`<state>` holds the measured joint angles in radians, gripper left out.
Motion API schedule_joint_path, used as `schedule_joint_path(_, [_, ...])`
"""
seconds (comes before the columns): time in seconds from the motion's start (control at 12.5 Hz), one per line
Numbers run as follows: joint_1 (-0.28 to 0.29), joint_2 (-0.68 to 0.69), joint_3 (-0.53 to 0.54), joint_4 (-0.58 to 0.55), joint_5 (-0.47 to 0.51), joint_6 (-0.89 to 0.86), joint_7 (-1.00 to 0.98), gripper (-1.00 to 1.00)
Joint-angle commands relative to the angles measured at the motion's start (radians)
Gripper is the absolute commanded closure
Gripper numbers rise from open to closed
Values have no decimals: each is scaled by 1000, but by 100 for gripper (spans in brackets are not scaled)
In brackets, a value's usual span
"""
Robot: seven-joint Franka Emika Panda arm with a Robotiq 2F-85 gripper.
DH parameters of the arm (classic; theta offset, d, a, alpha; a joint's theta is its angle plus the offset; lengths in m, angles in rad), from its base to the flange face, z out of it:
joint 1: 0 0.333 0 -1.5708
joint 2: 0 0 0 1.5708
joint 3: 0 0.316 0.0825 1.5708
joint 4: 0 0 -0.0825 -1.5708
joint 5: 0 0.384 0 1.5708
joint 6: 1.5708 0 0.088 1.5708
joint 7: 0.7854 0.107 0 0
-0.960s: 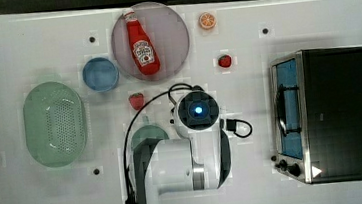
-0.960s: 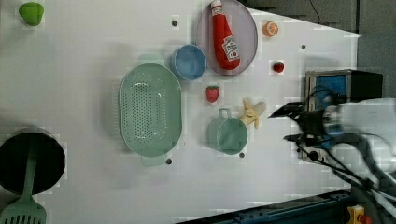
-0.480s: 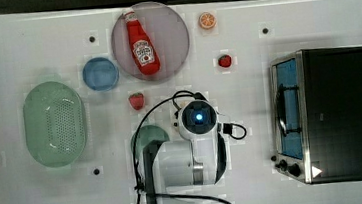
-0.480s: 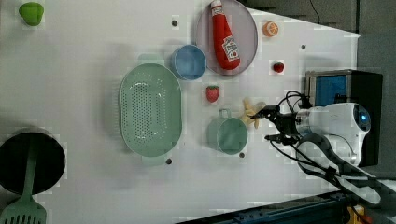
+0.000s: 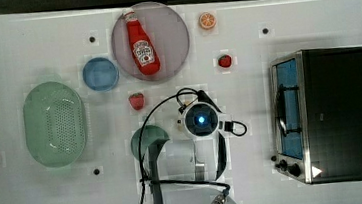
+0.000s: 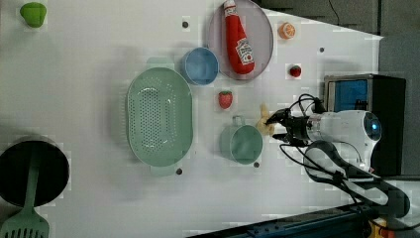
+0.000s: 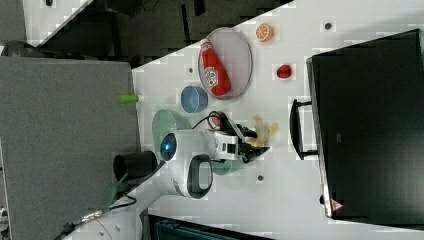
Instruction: Pick banana from table and place on oven.
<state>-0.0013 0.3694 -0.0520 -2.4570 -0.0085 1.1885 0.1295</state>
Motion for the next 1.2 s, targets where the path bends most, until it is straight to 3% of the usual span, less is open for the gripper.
schedule_joint_path(0.08, [-9, -39, 26, -13, 18, -9, 33, 48])
schedule_joint_path(0.32, [-9, -70, 34, -9, 18, -9, 33, 56])
schedule_joint_path(0.56, [-9, -223, 34, 4, 18, -71, 33, 56])
schedule_joint_path(0.88, [-8, -441, 40, 148, 18, -485, 31, 57])
schedule_joint_path(1.2, [-15, -529, 5, 388, 17, -847, 31, 57])
